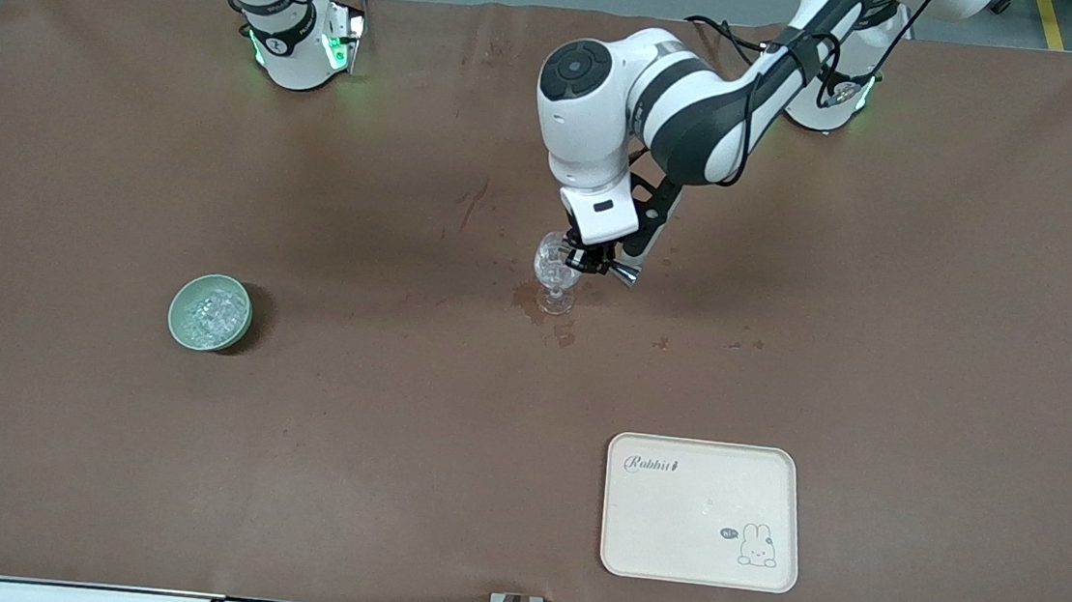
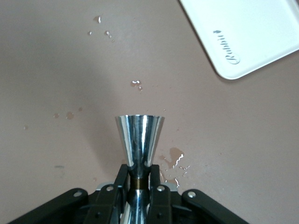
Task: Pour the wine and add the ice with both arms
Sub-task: 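Tilt the jigger over the wine glass with the left gripper to pour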
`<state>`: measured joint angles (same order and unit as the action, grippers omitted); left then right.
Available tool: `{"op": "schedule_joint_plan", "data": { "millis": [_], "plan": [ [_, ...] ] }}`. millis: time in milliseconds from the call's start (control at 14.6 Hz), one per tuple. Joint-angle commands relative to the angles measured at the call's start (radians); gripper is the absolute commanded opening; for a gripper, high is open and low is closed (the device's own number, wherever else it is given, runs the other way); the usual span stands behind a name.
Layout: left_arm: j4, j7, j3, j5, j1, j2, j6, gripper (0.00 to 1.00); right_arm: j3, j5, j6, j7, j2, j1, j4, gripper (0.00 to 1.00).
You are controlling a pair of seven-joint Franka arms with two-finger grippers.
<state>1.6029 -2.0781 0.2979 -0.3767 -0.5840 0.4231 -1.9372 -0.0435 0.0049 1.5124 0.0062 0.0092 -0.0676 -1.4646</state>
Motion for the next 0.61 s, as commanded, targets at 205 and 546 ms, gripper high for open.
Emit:
{"op": "schedule_joint_plan", "data": {
  "millis": [205,546],
  "plan": [
    [-0.012,-0.007,-0.005,-0.149,-0.046,0.013,0.014,0.01,0.024,0.009,0.002,0.020,-0.025,-0.024,-0.031,0.01],
    [-0.067,0.024,-0.006,-0.179,-0.031,0.028,0.018,0.01,0.051,0.006,0.002,0.021,-0.034,-0.041,-0.049,0.01]
  ]
}}
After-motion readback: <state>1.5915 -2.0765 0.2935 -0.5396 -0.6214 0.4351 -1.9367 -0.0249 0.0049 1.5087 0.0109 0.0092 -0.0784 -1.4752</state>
